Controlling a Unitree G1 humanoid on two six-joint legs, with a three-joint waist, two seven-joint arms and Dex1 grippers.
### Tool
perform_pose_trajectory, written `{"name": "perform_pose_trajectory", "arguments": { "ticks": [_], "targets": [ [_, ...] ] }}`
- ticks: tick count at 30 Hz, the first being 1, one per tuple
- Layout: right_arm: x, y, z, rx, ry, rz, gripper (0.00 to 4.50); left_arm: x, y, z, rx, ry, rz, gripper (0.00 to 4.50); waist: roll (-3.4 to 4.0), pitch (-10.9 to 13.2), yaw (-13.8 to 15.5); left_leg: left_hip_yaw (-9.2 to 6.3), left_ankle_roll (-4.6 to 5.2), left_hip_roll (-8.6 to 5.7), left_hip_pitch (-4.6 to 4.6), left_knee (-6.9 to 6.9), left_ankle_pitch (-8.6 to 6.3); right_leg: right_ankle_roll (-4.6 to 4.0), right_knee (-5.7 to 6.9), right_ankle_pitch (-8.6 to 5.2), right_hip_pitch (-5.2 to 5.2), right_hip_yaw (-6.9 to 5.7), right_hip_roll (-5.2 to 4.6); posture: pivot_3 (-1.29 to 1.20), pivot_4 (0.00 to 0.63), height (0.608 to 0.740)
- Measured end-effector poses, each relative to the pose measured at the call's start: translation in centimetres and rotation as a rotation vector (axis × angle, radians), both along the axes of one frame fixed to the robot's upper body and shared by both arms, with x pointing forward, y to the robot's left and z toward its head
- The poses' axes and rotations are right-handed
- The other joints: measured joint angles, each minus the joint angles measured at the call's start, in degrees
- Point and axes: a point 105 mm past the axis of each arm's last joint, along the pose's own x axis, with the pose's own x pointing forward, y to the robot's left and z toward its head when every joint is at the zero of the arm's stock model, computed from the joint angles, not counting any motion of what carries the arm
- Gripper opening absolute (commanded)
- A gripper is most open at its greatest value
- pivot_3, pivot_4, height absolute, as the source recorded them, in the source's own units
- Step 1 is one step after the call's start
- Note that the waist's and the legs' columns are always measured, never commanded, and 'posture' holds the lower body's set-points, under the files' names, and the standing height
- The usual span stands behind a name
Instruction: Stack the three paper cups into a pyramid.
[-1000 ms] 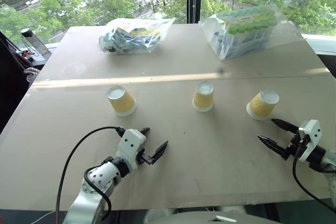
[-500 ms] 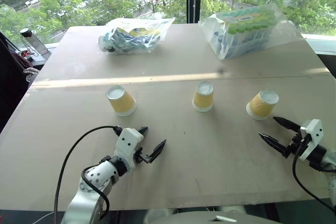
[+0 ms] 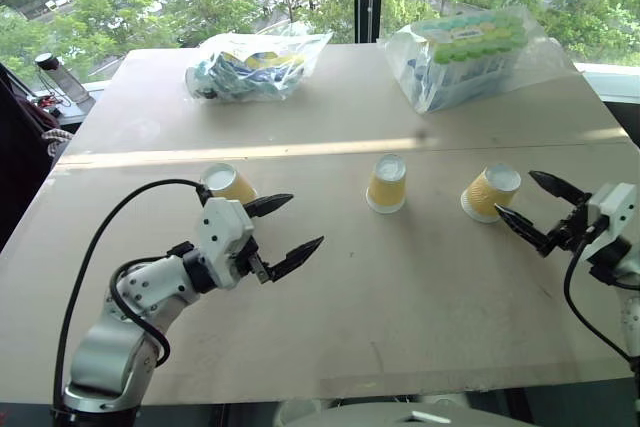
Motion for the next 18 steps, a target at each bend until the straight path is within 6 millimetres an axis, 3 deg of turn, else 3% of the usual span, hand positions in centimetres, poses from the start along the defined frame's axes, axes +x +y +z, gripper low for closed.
{"name": "perform_pose_trajectory", "arguments": {
  "ticks": [4,7,8,11,18],
  "targets": [
    [1.0,3.3,2.7,-0.008,-0.032,0.097,4.50,-0.2,0.5,0.5,-0.005,-0.005,-0.005,4.48,-0.03,0.02,-0.22,-0.01,-0.01,0.05,0.04,-0.12,0.01,-0.01,0.01,0.00,-0.02,0.06,0.03,0.00,0.150,0.740],
    [1.5,6.9,3.3,0.011,-0.004,0.164,4.50,-0.6,0.9,0.3,0.001,0.008,-0.006,4.48,-0.08,0.05,0.13,-0.04,-0.02,0.05,-0.02,-0.20,0.01,-0.01,-0.09,0.00,-0.07,0.01,0.01,0.00,0.150,0.740],
    [1.8,8.7,2.7,0.041,0.037,0.182,4.50,-0.6,1.1,0.5,-0.002,0.004,-0.005,4.48,-0.15,0.06,0.27,-0.08,-0.01,0.05,-0.06,-0.21,0.01,-0.01,-0.14,0.00,-0.06,-0.03,0.00,0.00,0.150,0.740],
    [2.1,10.9,0.9,0.053,0.107,0.196,4.50,-0.7,1.1,0.7,-0.013,0.004,-0.010,4.48,-0.18,0.08,0.44,-0.12,-0.01,0.03,-0.15,-0.21,0.01,-0.01,-0.35,0.00,-0.10,-0.09,-0.02,0.00,0.150,0.740],
    [4.3,14.1,-2.1,0.054,0.159,0.158,4.50,-0.9,1.5,0.8,-0.034,0.008,0.001,4.48,-0.19,0.09,-0.26,0.01,-0.02,0.04,-0.14,-0.38,0.02,-0.01,-0.38,0.01,-0.27,-0.13,0.04,0.00,0.150,0.740]
  ]
}}
